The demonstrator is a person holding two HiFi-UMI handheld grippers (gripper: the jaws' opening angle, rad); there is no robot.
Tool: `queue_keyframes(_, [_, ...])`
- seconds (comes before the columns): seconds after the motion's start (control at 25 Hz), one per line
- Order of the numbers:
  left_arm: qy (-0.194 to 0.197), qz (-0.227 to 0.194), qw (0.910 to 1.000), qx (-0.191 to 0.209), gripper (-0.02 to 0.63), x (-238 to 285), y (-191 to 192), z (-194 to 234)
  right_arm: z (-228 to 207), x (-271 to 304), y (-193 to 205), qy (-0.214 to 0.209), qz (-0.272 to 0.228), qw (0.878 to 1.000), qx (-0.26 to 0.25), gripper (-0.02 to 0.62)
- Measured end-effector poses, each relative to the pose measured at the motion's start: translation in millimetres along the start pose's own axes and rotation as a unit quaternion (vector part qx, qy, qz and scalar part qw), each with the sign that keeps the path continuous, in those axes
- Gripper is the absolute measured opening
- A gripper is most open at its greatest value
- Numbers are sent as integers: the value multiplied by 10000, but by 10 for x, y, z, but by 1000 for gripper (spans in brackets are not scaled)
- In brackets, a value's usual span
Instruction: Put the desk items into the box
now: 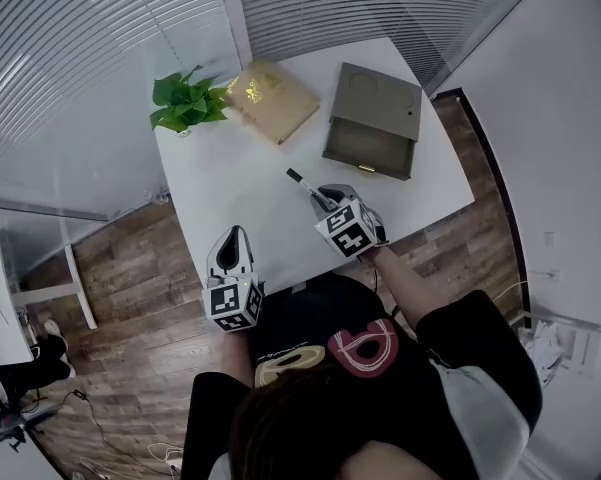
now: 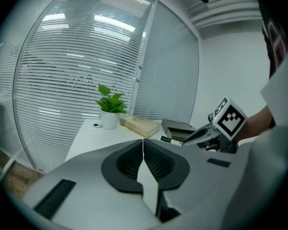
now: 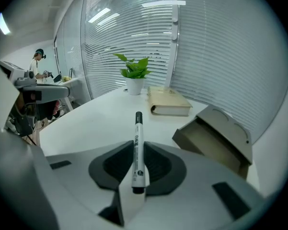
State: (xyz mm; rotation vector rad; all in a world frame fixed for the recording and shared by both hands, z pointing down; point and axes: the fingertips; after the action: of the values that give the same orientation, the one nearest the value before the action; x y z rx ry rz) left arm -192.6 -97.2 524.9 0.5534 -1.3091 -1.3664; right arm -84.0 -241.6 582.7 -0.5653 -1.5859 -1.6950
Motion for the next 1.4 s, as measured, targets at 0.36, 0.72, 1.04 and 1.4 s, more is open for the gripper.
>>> queue_keyframes(0.36, [251,-14,9997,-18,18,163,-20,-197,-435,-187,97,484,-6,9986,215,74])
queue_keyframes(0.72, [390,-9,9992,-52,18,324,9,-390,-811,-298,296,742,98,9962,451,74])
queue_keyframes(1.04, [407,16,9991,-103,18,425,54,-535,-1137,-344,361,860,166,9952,427,74])
queue_keyframes(1.4, [334,77,9993,-117,18,544,70,-652,-1422,-226,455,780,323,9949,551,74])
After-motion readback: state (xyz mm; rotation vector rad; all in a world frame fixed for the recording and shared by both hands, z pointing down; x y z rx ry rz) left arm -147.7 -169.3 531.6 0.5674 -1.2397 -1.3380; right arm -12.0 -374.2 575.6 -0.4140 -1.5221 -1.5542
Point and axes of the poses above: the fingertips, and each gripper's own axes: x forward along the fingers, z to its left, y out of its underside, and after that the axes turned 5 degrees about -x, right-handed
